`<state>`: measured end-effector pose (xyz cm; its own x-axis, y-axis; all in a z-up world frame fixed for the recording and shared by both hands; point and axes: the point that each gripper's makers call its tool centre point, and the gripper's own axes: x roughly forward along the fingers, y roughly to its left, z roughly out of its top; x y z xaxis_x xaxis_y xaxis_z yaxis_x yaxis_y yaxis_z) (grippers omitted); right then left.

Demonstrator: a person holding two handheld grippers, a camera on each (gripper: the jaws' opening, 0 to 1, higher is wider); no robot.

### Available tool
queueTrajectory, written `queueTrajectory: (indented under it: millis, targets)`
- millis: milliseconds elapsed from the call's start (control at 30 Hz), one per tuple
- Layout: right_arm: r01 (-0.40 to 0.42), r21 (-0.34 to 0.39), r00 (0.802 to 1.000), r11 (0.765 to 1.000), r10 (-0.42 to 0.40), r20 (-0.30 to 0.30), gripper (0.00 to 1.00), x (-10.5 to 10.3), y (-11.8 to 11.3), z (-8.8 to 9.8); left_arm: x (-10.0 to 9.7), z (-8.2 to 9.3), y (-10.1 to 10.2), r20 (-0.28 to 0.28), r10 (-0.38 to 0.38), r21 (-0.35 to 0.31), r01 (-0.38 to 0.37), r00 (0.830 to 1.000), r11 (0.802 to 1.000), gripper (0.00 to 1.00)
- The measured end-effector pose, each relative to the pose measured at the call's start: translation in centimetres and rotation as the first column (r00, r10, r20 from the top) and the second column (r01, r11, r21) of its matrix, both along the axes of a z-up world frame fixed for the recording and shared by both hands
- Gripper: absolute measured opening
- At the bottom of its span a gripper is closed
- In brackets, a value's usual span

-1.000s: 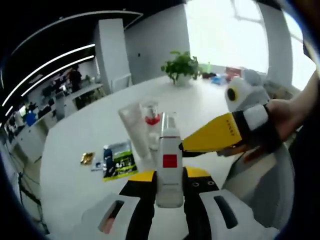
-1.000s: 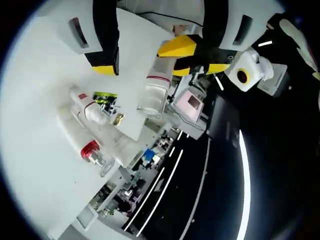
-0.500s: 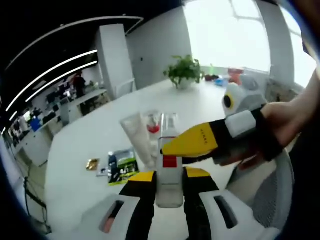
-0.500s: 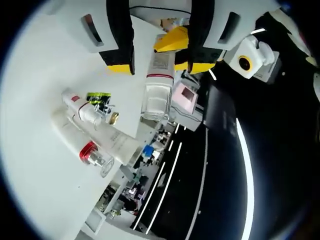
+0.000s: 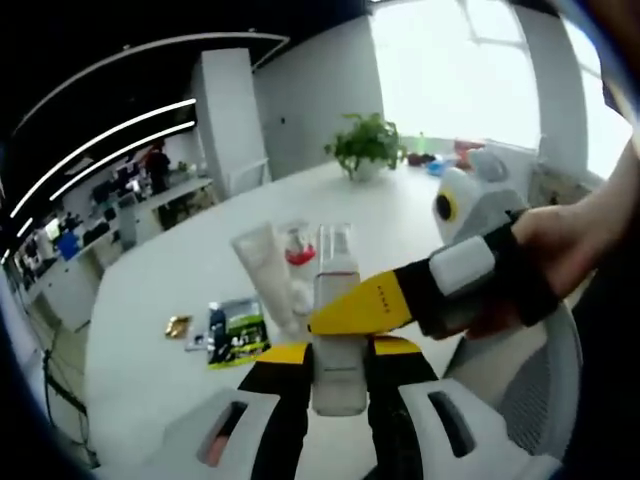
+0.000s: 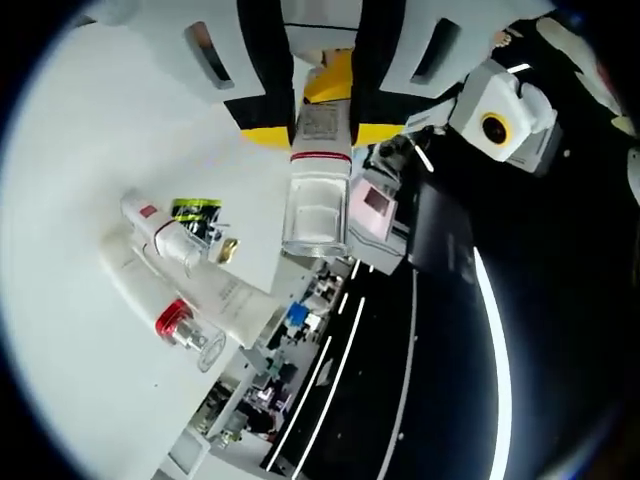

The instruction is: Arrange the skincare products in the storage area until every visible bottle or jar stands upright without overlapping.

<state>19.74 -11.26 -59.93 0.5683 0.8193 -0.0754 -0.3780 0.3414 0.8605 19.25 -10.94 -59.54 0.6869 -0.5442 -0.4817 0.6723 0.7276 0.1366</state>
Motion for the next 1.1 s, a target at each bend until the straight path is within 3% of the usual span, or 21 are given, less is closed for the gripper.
queueTrajectory:
  millis: [200, 333, 433, 567, 667, 800, 867, 1000, 1033, 1100]
  targets:
    - [-0.026, -0.013, 0.999, 1.0, 0.026, 0.023, 0.2, -0.4, -0.2, 0.1, -0.8, 0.1, -0.3, -0.025, -0.045, -0.027, 0.045, 0.999, 0.999, 0.26]
    - [-0.074, -0.128, 0.99, 0.989, 0.089, 0.112, 0.2, -0.3, -0.8, -0.1, -1.1, 0.0, 0.0, -0.038, -0.088, -0.019, 0.087, 0.995, 0.996, 0.28]
    - [-0.124, -0.246, 0.965, 0.961, 0.175, 0.198, 0.2, -0.2, -1.8, -0.3, -1.4, 0.3, 0.2, -0.059, -0.118, -0.035, 0.116, 0.991, 0.993, 0.29]
    - [-0.207, -0.416, 0.896, 0.885, 0.342, 0.283, 0.2, -0.8, -2.6, -0.4, -2.0, 0.4, 0.4, -0.078, -0.231, -0.003, 0.232, 0.97, 0.973, 0.28]
    - [-0.254, -0.523, 0.816, 0.814, 0.471, 0.336, 0.2, -1.6, -2.7, -0.4, -2.0, 1.4, 0.1, -0.08, -0.268, -0.014, 0.268, 0.96, 0.963, 0.29]
    - [-0.298, -0.551, 0.753, 0.779, 0.547, 0.365, 0.2, -2.5, -2.5, -0.1, -1.9, 2.5, -0.5, -0.085, -0.331, -0.004, 0.332, 0.94, 0.943, 0.31]
    - [-0.311, -0.575, 0.73, 0.757, 0.578, 0.366, 0.2, -2.7, -2.4, -0.2, -2.0, 3.2, -1.0, -0.087, -0.381, 0.035, 0.385, 0.92, 0.922, 0.31]
    - [-0.333, -0.663, 0.653, 0.671, 0.671, 0.351, 0.2, -3.4, -2.4, -1.2, -2.0, 3.6, -1.4, -0.113, -0.459, 0.1, 0.47, 0.881, 0.877, 0.32]
    - [-0.341, -0.686, 0.626, 0.643, 0.7, 0.344, 0.2, -3.8, -2.3, -1.4, -1.9, 3.6, -1.3, -0.114, -0.461, 0.106, 0.473, 0.88, 0.875, 0.33]
    - [-0.348, -0.713, 0.593, 0.609, 0.732, 0.336, 0.2, -4.2, -2.1, -1.7, -1.8, 3.5, -1.6, -0.139, -0.474, 0.127, 0.49, 0.87, 0.862, 0.34]
